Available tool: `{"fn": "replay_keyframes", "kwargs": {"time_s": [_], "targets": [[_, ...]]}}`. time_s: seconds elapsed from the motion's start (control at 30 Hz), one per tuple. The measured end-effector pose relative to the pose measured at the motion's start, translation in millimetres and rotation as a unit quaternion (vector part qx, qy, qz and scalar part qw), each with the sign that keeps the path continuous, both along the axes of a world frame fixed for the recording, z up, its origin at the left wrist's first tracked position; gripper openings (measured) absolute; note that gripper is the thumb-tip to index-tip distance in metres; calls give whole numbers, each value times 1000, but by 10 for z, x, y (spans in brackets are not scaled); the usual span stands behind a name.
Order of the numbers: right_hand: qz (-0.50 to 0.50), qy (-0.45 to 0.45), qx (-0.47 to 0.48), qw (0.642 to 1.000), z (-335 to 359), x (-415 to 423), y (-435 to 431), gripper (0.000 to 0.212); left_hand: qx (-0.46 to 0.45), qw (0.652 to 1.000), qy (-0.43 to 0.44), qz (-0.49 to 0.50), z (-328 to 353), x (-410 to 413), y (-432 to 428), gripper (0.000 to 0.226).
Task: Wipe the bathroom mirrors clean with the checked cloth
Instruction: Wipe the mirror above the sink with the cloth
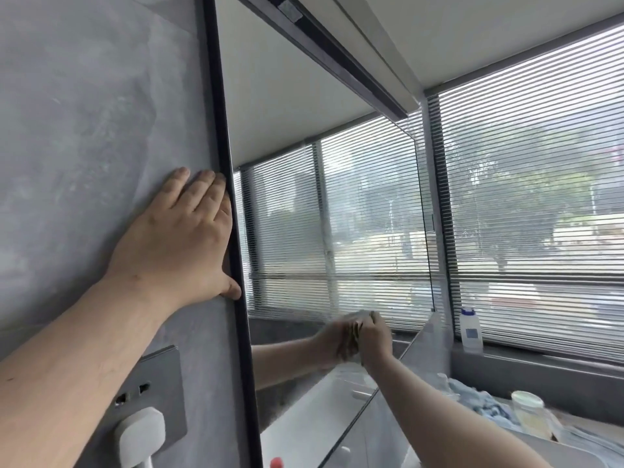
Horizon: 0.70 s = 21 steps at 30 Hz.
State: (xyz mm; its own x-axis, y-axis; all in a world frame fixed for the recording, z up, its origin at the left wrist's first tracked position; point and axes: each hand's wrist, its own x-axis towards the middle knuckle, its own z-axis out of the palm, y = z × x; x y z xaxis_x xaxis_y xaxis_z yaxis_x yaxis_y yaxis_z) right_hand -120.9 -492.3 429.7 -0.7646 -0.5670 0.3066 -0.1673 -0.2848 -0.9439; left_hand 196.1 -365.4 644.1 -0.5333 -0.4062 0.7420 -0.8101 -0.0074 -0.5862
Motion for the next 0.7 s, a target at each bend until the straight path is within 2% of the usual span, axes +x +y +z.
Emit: {"fn": "replay_keyframes", "kwargs": {"time_s": [0.13,0.23,0.3,0.43,0.6,0.7], "targets": [[-16,94,-58,994,774,-121,-294,18,3,1000,-6,-2,-6,-6,2,141],[-5,148,-78,986,1421,125,-68,42,0,1000,-9,-8,0,7,-2,139],[-4,159,-110,981,1651,313,88,49,7,1000,-12,-6,4,15,-2,138],[-25,169,-138,976,1417,404,132,56,19,1000,-5,-12,7,4,25,136],[-76,131,-35,988,757,333,157,67,22,999,-4,-27,7,-4,41,135],[-52,37,-72,995,700,267,95,52,36,999,-6,-24,4,-6,41,134]]}}
